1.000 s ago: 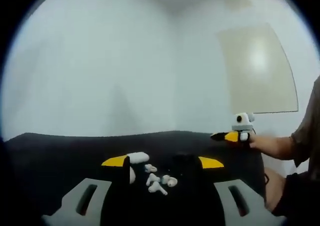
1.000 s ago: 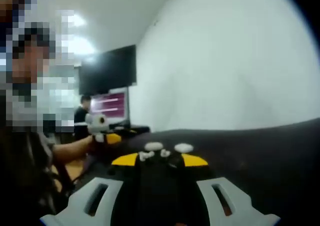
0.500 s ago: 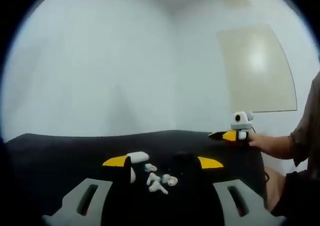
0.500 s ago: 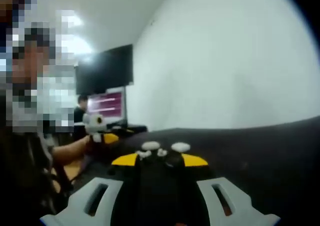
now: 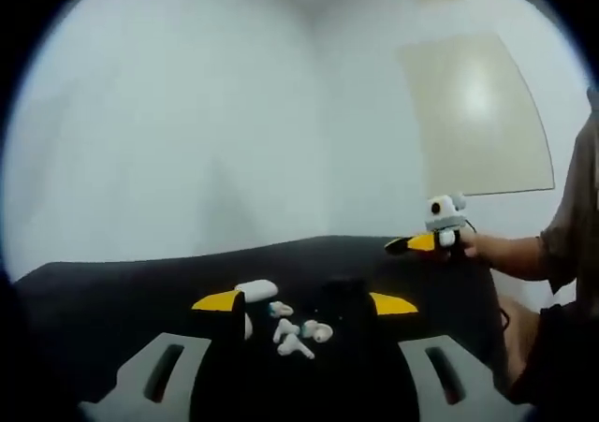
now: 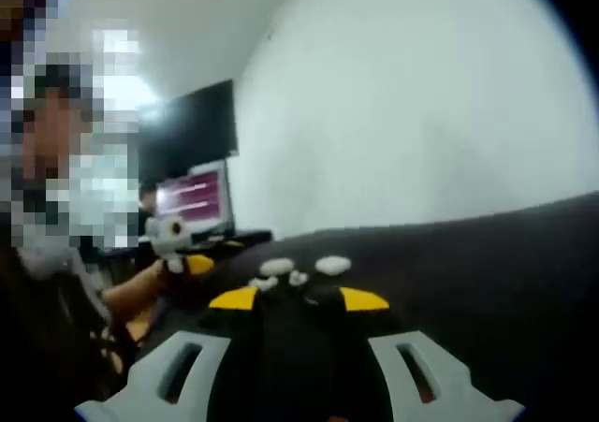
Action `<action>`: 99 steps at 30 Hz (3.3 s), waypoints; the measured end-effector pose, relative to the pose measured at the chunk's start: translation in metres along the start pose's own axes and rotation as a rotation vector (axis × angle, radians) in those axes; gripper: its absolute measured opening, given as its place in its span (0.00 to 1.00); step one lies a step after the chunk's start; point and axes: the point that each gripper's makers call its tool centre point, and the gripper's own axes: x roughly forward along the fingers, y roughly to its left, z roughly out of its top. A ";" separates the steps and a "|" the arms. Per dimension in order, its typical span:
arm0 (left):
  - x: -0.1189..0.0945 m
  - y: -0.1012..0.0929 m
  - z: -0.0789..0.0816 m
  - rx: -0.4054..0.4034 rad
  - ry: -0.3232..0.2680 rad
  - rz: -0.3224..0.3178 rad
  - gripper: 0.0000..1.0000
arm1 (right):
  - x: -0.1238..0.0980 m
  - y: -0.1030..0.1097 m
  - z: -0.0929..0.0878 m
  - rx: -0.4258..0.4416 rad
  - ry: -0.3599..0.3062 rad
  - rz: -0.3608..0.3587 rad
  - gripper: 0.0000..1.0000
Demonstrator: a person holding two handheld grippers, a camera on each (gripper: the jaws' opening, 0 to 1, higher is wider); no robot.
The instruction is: Pick up three earphones and place each one into its charging case using tactile feedback, ensure that each earphone is properly inserted and securely positioned inside the case.
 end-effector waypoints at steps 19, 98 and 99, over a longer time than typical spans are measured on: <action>0.000 0.004 -0.005 0.038 0.026 0.006 0.49 | 0.049 -0.011 0.029 -0.120 0.064 -0.027 0.33; -0.001 0.014 -0.009 0.067 0.022 0.019 0.48 | 0.022 -0.087 -0.025 -0.261 0.336 -0.439 0.34; -0.001 0.014 -0.010 0.068 0.023 0.019 0.48 | 0.021 -0.088 -0.024 -0.247 0.325 -0.439 0.34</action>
